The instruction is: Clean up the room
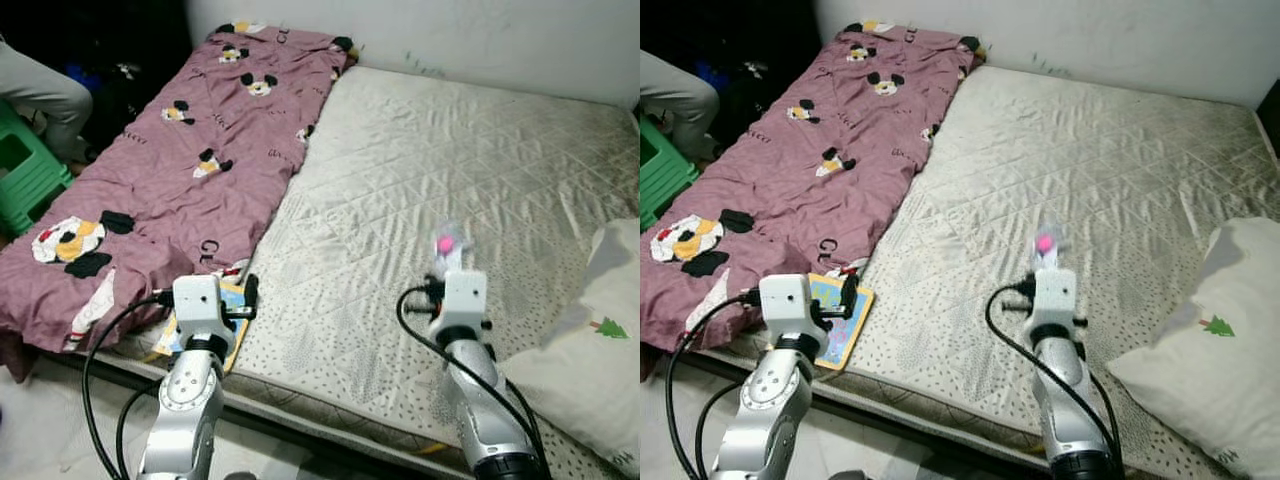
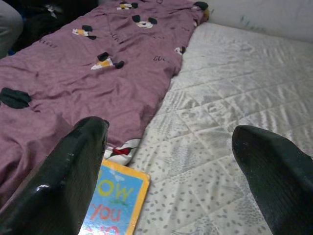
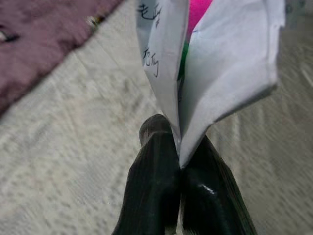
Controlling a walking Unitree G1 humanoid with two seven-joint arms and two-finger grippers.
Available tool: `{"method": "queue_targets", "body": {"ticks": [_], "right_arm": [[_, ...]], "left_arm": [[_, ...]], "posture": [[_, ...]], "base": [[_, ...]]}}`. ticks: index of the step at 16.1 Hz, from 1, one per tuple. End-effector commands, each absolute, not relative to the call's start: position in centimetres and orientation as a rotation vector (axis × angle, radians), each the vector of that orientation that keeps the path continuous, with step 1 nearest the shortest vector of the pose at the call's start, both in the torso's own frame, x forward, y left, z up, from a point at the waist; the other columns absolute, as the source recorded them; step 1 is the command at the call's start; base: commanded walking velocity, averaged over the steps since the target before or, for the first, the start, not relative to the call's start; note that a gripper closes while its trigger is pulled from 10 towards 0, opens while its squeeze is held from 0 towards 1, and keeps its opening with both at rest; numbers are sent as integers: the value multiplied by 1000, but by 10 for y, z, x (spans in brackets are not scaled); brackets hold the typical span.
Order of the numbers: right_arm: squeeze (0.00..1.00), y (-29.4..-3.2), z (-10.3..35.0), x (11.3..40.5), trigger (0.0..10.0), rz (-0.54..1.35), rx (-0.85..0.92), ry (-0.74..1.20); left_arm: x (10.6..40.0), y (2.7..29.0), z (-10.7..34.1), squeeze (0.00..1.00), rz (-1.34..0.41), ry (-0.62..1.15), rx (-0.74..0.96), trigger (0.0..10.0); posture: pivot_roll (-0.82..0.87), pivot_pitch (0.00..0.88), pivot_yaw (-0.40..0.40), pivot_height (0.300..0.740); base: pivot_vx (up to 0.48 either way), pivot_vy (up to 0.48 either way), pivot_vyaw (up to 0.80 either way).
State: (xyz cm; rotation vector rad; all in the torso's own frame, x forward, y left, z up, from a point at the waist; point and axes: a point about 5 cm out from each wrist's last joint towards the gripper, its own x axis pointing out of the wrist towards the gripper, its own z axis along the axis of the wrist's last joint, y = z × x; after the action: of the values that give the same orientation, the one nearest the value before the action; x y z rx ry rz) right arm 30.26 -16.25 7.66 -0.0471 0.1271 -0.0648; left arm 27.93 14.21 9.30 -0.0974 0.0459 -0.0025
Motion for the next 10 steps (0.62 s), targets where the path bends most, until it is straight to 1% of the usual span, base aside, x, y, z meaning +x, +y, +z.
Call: {"method": "queue_targets", "body": {"ticks": [1, 2, 3, 5, 8, 9, 10], "right_arm": [[0, -171, 76, 302, 10000, -110, -51, 134], [0, -174, 78, 302, 10000, -133, -72, 130], [0, -172, 78, 302, 10000, -119, -172, 117], [0, -162, 80, 301, 10000, -62, -110, 108], [0, -160, 80, 302, 10000, -59, -154, 105], [0, -161, 77, 303, 10000, -73, -128, 142], [0, -159, 82, 303, 10000, -47, -95, 107]], "left_arm": [[279, 142, 89, 0, -5, 70, -111, 10000], [279, 141, 89, 0, -13, 72, -115, 10000], [279, 140, 89, 0, -16, 73, -117, 10000], [280, 139, 90, 0, -20, 70, -119, 10000], [281, 139, 91, 0, -22, 66, -121, 10000], [281, 139, 91, 0, -21, 64, -121, 10000], [281, 140, 92, 0, -18, 65, -120, 10000]], "posture": [[-42, 149, 31, 740], [-43, 150, 31, 740], [-45, 152, 29, 740], [-43, 158, 20, 740], [-43, 158, 18, 740], [-39, 164, 13, 740], [-33, 177, 9, 740]], "base": [[0, 0, 0], [0, 0, 0], [0, 0, 0], [0, 0, 0], [0, 0, 0], [0, 0, 0], [0, 0, 0]]}}
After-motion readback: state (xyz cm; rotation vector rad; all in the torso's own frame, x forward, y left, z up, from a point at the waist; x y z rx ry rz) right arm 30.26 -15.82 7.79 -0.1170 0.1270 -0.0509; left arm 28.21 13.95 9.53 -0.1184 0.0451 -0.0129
